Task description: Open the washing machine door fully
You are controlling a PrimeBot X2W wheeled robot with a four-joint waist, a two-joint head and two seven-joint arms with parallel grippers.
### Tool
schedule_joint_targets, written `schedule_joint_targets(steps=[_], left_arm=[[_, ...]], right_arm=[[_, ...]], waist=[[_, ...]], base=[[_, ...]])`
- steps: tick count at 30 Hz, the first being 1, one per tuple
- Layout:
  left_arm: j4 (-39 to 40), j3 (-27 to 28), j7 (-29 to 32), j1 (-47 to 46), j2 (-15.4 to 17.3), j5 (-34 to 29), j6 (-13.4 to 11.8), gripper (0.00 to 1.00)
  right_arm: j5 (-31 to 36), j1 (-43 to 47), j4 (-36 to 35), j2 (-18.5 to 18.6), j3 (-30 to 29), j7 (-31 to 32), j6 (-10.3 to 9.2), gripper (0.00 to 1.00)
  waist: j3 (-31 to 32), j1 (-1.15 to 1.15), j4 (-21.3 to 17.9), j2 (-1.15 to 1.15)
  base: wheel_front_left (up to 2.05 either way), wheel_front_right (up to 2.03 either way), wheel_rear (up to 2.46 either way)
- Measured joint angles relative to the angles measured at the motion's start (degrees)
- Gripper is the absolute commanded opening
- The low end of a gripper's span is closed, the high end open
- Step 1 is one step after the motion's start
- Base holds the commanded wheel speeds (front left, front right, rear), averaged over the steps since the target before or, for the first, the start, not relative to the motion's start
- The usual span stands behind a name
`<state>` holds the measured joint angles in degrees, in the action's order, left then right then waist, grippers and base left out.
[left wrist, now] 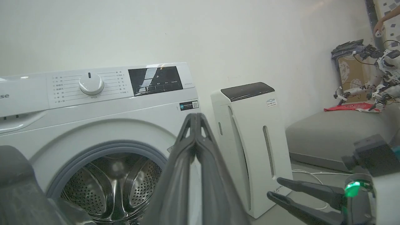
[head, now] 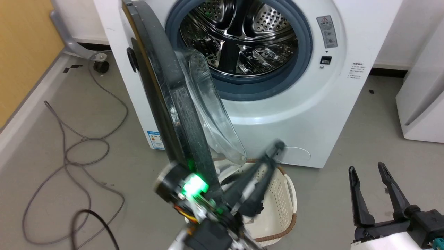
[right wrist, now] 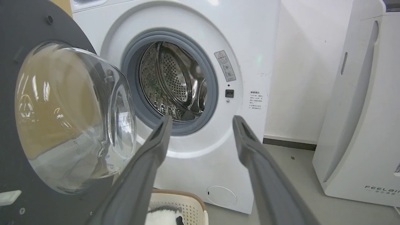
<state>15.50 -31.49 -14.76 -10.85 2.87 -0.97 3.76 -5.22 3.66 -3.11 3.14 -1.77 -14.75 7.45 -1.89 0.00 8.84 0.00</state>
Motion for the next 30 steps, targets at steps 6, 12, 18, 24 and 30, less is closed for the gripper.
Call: schedule_joint_targets(steps=[6, 12, 18, 24, 30], left_arm=[[-2.43, -4.58, 0.00, 3.47, 0.70, -0.01, 0.55, 0.00], [-5.65, -4.93, 0.00, 6.09, 1.76, 0.19, -0.11, 0.00], [-10.63, -4.35, 0.00, 7.63, 2.12, 1.20, -1.18, 0.00], [-14.05, -2.74, 0.00, 7.79, 2.02, 2.56, -2.68, 0.00], [-14.40, -1.14, 0.00, 9.04, 1.65, 3.96, -4.31, 0.00]], right_arm=[[0.11, 0.16, 0.49, 0.00, 0.00, 0.00, 0.00, 1.00], [0.11, 0.53, 0.77, 0.00, -0.04, 0.00, 0.00, 1.00], [0.15, 0.55, 1.10, 0.00, -0.04, 0.00, 0.00, 1.00], [0.19, 0.55, 1.48, 0.00, -0.14, 0.00, 0.00, 1.00], [0.20, 0.55, 1.82, 0.00, -0.63, 0.00, 0.00, 1.00]], waist=[[0.40, 0.00, 0.89, 0.00], [0.41, 0.00, 1.63, 0.00], [-0.07, 0.00, 2.18, 0.00], [-0.65, 0.00, 2.73, 0.00], [-0.88, 0.00, 3.94, 0.00]], base=[[0.00, 0.00, 0.00], [0.00, 0.00, 0.00], [0.00, 0.00, 0.00], [0.00, 0.00, 0.00], [0.00, 0.00, 0.00]])
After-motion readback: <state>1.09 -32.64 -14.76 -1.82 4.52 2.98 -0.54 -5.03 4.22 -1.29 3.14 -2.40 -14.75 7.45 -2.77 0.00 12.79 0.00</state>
